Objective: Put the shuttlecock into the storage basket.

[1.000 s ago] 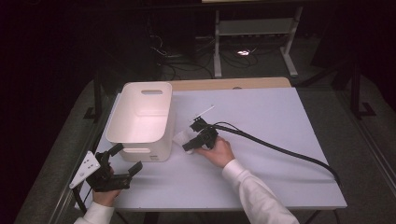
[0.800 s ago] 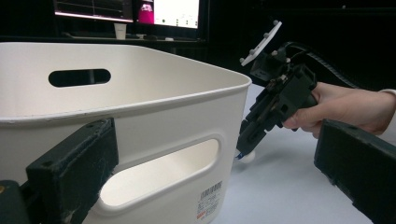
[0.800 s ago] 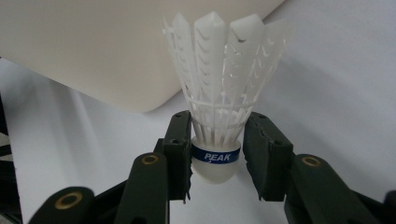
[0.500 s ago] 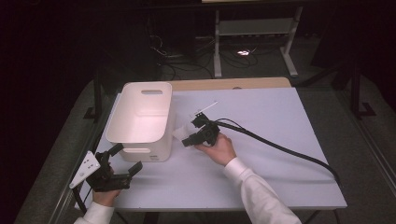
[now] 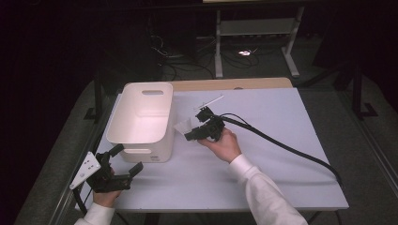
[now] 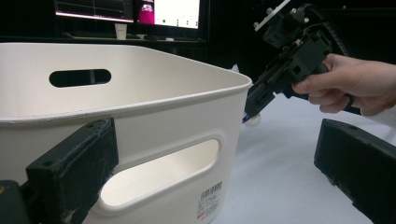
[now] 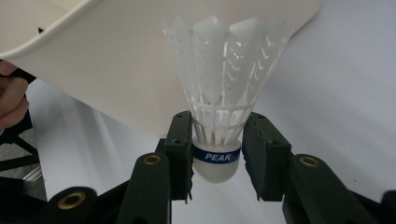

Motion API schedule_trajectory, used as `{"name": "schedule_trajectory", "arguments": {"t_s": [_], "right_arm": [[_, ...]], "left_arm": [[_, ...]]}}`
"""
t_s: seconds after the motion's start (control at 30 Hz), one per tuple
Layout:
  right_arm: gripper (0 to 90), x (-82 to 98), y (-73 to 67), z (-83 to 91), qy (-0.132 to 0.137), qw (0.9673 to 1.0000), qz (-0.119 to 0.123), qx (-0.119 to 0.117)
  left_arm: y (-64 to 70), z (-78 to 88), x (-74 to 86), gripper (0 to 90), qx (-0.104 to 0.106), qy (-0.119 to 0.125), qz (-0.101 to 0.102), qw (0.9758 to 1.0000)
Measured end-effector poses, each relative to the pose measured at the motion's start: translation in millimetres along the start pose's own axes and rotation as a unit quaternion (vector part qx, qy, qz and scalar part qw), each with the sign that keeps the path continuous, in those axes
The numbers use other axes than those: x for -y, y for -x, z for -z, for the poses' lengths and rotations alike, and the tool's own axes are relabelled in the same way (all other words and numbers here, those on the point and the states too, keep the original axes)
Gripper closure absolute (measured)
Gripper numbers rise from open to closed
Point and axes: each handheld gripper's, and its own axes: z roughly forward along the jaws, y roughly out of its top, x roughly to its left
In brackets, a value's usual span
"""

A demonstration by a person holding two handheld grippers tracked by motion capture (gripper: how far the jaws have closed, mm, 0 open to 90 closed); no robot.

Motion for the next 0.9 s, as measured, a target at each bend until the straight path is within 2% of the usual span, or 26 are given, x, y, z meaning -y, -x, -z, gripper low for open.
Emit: {"name": "schedule_trajectory", "arguments": {"t_s": [0.2, 0.43, 0.47, 0.53, 0.67, 0.73, 0.9], "right_arm": [[63.2, -7.6, 2.0, 14.7, 0.015, 0.9999, 0.009, 0.002], [63.5, -14.0, 4.5, 26.2, 0.014, 0.9996, 0.023, 0.011], [63.6, -15.5, 2.5, 28.6, 0.012, 0.9998, 0.015, 0.009], [63.5, -18.0, 3.0, 31.7, 0.016, 0.9993, 0.032, 0.011], [63.6, -24.7, -0.7, 38.3, 0.029, 0.9982, 0.052, -0.008], [63.6, -29.0, -4.2, 41.6, 0.032, 0.9973, 0.066, -0.008], [63.6, -39.7, -10.9, 47.7, 0.033, 0.9962, 0.079, -0.014]], "left_arm": [[-0.2, 0.0, 0.1, 0.0, 0.0, -0.001, 0.0, 1.0], [0.0, 0.0, 0.0, 0.0, -0.001, 0.0, 0.0, 1.0], [0.0, 0.0, 0.0, 0.0, -0.001, 0.0, 0.0, 1.0], [-0.3, 0.0, 0.1, 0.0, -0.001, -0.002, -0.002, 1.0], [-0.3, -0.4, 0.3, 0.0, 0.0, 0.001, 0.0, 1.0], [-0.2, -0.6, 0.5, 0.0, 0.0, 0.002, 0.001, 1.0], [0.1, -0.2, 0.1, 0.0, 0.001, -0.003, -0.002, 1.0]]}}
